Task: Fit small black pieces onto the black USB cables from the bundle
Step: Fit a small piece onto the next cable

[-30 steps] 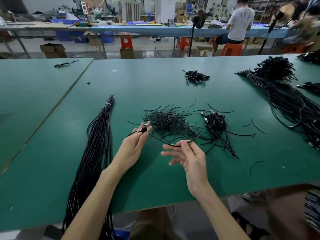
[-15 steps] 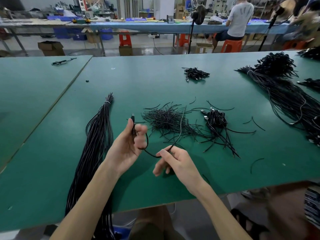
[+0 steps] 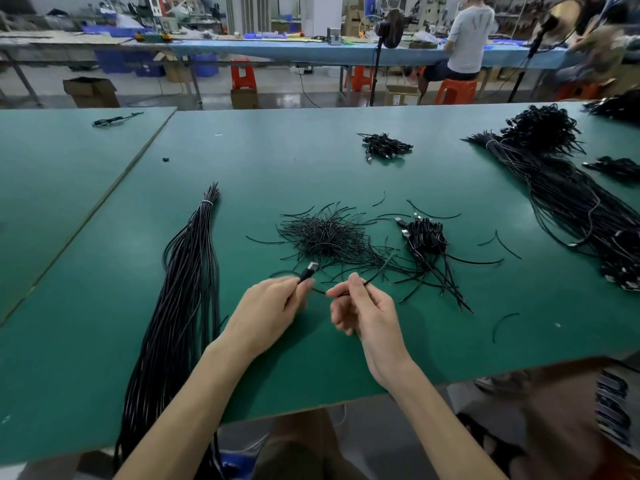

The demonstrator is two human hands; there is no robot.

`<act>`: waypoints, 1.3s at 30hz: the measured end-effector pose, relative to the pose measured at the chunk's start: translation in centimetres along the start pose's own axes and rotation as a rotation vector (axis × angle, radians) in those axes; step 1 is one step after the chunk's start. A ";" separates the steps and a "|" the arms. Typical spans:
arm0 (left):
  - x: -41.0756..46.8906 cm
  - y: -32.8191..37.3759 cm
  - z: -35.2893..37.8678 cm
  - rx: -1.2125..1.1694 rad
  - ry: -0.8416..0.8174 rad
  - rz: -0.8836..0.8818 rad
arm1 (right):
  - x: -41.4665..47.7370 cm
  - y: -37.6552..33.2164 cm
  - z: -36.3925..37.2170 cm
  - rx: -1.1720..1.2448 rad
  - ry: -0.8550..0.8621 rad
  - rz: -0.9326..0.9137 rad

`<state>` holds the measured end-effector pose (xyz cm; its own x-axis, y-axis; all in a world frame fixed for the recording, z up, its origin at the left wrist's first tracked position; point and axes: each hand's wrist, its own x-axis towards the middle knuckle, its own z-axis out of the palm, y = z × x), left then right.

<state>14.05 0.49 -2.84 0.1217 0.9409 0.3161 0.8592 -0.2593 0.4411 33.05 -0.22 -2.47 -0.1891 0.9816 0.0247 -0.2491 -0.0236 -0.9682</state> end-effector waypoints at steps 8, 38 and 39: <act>-0.1 1.2 0.0 -0.132 0.088 -0.025 | 0.2 0.1 0.1 -0.066 -0.145 0.023; 0.7 1.6 -2.2 -1.900 -0.168 -0.425 | 0.5 0.7 0.2 -0.208 -0.246 -0.002; 0.6 1.5 -2.3 -1.899 -0.164 -0.435 | 0.6 0.7 0.2 -0.212 -0.249 -0.001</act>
<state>14.24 0.20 -0.04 0.2175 0.9739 -0.0649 -0.7099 0.2034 0.6743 32.56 0.27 -3.11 -0.4222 0.9045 0.0608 -0.0512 0.0432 -0.9978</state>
